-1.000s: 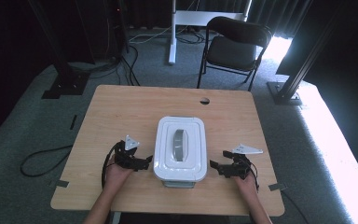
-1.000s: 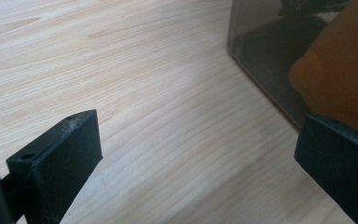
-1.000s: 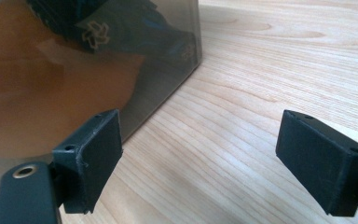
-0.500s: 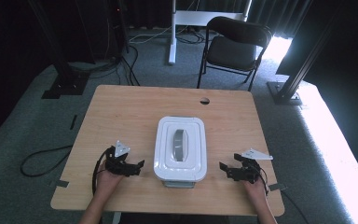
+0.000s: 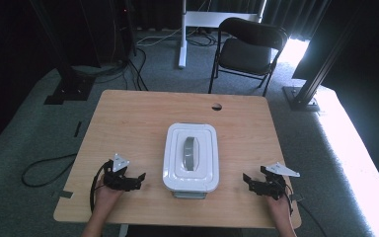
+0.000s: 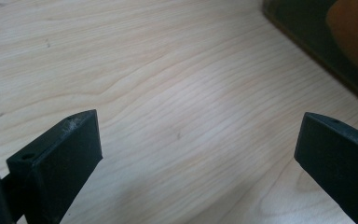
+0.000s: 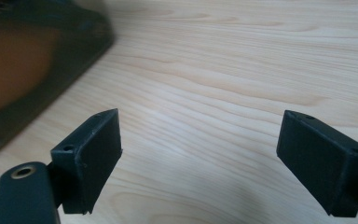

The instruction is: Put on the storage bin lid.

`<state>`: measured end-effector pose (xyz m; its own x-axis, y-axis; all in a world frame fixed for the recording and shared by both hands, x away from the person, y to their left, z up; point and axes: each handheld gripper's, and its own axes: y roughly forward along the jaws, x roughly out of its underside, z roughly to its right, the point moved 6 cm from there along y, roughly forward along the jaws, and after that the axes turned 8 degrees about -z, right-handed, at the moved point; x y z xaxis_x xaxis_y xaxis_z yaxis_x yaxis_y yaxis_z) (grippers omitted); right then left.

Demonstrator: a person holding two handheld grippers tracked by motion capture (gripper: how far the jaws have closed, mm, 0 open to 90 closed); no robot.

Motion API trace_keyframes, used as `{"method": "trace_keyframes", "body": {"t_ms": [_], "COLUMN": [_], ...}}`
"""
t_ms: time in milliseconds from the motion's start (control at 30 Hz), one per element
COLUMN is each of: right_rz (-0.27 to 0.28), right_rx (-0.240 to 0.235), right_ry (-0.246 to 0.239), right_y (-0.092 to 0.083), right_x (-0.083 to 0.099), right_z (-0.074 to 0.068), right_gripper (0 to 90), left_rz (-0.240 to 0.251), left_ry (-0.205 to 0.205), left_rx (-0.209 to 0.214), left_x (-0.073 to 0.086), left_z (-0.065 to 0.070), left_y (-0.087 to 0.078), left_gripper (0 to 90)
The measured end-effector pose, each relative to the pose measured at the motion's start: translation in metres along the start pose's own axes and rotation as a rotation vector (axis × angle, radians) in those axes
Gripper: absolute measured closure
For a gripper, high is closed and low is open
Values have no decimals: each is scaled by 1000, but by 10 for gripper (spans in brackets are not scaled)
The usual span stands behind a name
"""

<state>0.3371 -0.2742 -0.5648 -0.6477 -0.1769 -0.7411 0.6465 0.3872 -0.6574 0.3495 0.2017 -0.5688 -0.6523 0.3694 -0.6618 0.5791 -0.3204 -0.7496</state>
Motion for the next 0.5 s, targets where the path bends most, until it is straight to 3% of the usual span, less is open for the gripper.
{"method": "trace_keyframes", "body": {"t_ms": [500], "right_rz": [6], "right_rx": [124], "right_ry": [103], "right_y": [-15], "right_x": [18], "right_z": [22], "right_gripper": [124], "left_rz": [-27], "left_ry": [-57], "left_rx": [-66], "left_x": [31], "left_z": [-31], "left_y": [-16], "left_gripper": [11]}}
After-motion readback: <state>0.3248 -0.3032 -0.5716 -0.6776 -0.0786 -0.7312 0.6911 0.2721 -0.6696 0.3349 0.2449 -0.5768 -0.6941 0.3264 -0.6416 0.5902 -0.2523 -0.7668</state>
